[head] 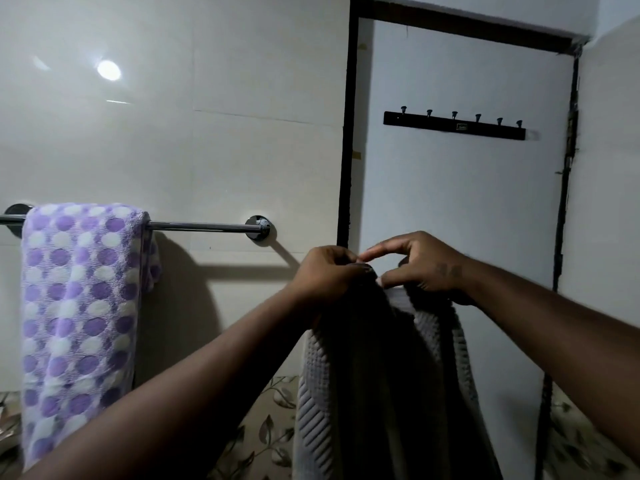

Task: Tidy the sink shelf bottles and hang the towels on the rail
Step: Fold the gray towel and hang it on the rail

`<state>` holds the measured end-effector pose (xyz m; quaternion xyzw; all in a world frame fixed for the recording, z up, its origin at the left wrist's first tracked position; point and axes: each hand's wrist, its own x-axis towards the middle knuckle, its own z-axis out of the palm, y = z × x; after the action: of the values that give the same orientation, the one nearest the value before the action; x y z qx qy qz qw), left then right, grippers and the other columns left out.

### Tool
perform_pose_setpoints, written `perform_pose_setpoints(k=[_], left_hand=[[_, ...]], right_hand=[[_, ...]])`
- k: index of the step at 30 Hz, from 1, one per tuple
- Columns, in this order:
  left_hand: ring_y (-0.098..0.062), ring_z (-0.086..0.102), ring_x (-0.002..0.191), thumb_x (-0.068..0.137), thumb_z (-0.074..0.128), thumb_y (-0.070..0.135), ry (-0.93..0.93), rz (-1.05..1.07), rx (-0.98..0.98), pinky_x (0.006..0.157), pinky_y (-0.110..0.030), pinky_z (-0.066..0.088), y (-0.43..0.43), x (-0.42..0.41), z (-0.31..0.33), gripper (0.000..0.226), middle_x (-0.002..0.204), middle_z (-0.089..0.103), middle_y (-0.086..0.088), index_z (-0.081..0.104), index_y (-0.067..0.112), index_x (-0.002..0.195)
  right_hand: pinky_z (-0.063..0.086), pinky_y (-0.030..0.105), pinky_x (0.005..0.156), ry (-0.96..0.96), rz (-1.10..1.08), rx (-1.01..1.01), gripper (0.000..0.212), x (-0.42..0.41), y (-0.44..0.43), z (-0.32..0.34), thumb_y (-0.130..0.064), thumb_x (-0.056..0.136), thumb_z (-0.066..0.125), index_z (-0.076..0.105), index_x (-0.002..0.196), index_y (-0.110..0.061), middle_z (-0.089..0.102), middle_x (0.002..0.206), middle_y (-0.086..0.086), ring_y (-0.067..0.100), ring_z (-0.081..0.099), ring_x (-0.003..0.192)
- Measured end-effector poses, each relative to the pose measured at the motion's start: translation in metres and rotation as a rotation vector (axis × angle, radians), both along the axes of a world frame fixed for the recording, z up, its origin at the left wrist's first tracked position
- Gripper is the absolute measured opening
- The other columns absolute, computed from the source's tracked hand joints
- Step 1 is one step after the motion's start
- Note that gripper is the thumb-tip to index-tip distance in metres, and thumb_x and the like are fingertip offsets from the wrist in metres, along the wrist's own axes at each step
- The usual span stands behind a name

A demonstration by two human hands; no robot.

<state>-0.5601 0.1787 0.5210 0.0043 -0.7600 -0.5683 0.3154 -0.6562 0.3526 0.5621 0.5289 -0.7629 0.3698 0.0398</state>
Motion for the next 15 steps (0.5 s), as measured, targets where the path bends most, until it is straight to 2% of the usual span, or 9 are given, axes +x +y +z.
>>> perform_pose_setpoints(k=[2,4,6,8,12,15], left_hand=[[-0.023,0.065,0.066,0.084,0.074,0.005,0.021,-0.036,0.036,0.066,-0.034,0.055,0.009,-0.003,0.008,0.010,0.074,0.070,-0.016,0.070,0.010,0.076],[-0.020,0.062,0.059,0.085,0.072,0.002,0.047,-0.066,0.066,0.059,-0.028,0.052,0.011,-0.005,0.011,0.011,0.073,0.067,-0.015,0.067,0.010,0.078],[-0.016,0.060,0.056,0.088,0.072,0.006,0.055,-0.117,0.095,0.052,-0.024,0.050,0.008,-0.004,0.009,0.009,0.072,0.065,-0.012,0.065,0.009,0.087],[-0.015,0.060,0.059,0.093,0.071,0.012,0.005,-0.218,0.128,0.054,-0.025,0.050,0.003,-0.002,0.001,0.011,0.073,0.064,-0.009,0.060,0.010,0.092],[-0.018,0.066,0.076,0.100,0.063,0.019,-0.122,-0.362,0.180,0.065,-0.026,0.056,-0.010,0.004,-0.028,0.013,0.090,0.067,-0.013,0.061,0.007,0.103],[-0.015,0.064,0.071,0.099,0.063,0.017,-0.106,-0.338,0.203,0.062,-0.023,0.055,-0.024,0.010,-0.043,0.009,0.086,0.067,-0.010,0.061,0.009,0.096]], right_hand=[[0.052,0.010,0.069,-0.167,0.110,-0.014,0.052,0.004,-0.012,-0.008,0.008,0.083,0.069,0.071,0.120,-0.029,0.078,0.105,-0.019,-0.007,0.071,0.082],[0.057,0.015,0.073,-0.238,0.100,-0.111,0.040,0.003,-0.017,-0.012,0.007,0.089,0.068,0.070,0.123,-0.015,0.080,0.101,-0.005,0.004,0.074,0.091],[0.061,0.025,0.079,-0.177,0.051,-0.165,0.021,0.001,-0.015,-0.012,-0.006,0.093,0.071,0.076,0.112,-0.011,0.081,0.099,0.006,0.016,0.077,0.092],[0.062,0.032,0.084,-0.101,0.004,-0.176,0.010,-0.002,-0.012,-0.011,-0.018,0.090,0.076,0.080,0.098,-0.013,0.080,0.093,0.007,0.023,0.077,0.091],[0.062,0.038,0.079,-0.076,-0.154,-0.305,0.008,-0.011,-0.010,-0.006,-0.024,0.088,0.078,0.078,0.088,-0.016,0.080,0.083,0.004,0.021,0.076,0.080],[0.060,0.044,0.086,-0.121,-0.332,-0.399,0.009,-0.023,-0.002,-0.001,-0.022,0.087,0.079,0.076,0.086,-0.014,0.077,0.084,0.007,0.026,0.074,0.084]])
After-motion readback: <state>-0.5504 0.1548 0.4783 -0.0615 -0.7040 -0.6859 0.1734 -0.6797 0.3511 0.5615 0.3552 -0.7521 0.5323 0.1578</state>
